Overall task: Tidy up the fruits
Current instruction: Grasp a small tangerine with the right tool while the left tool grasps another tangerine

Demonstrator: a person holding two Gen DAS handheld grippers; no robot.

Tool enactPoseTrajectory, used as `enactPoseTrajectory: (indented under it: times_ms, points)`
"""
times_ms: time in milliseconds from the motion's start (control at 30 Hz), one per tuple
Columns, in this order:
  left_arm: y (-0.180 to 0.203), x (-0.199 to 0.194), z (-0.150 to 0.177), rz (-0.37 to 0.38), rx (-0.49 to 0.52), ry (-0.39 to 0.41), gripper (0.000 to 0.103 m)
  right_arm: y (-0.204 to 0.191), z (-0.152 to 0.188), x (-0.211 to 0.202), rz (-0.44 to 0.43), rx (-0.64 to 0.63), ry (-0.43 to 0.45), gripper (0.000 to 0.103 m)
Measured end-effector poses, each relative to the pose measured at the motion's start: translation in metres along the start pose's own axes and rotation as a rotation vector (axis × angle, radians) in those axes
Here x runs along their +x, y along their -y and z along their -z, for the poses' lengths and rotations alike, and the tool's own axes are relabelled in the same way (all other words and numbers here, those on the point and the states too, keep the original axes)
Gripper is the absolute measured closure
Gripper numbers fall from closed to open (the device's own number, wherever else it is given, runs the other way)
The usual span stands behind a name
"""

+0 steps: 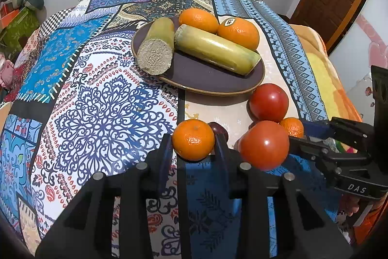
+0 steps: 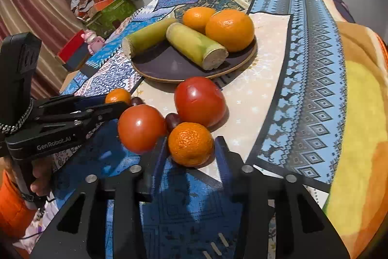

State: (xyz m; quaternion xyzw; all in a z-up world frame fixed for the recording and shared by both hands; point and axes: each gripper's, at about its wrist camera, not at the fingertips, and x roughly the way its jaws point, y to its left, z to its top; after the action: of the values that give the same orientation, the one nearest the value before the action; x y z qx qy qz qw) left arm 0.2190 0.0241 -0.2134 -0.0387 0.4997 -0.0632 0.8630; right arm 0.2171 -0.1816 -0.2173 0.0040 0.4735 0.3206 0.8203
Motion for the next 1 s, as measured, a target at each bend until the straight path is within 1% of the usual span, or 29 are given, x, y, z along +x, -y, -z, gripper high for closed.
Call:
enactPoseTrajectory:
  times_ms: [300,633,833,1000]
  points:
    - [-0.001,-0.015,-0.002,0.004,-0.003,0.032,0.068,-0.001,-0.003,-0.013,0.014,-0.004,0.037,0.067]
    - [0.006,-0.037,-0.023,0.017,0.006,0.103,0.068,-0.001,-0.022,-0.036,0.036,-0.010,0.125,0.067]
    - [0.010,-0.033,-0.039,0.016,0.008,0.115,0.068,-0.002,-0.038,-0.033,0.036,-0.007,0.147,0.067]
    - [0.008,-0.020,-0.049,0.014,0.004,0.103,0.068,-0.010,-0.051,-0.021,0.032,-0.037,0.143,0.067]
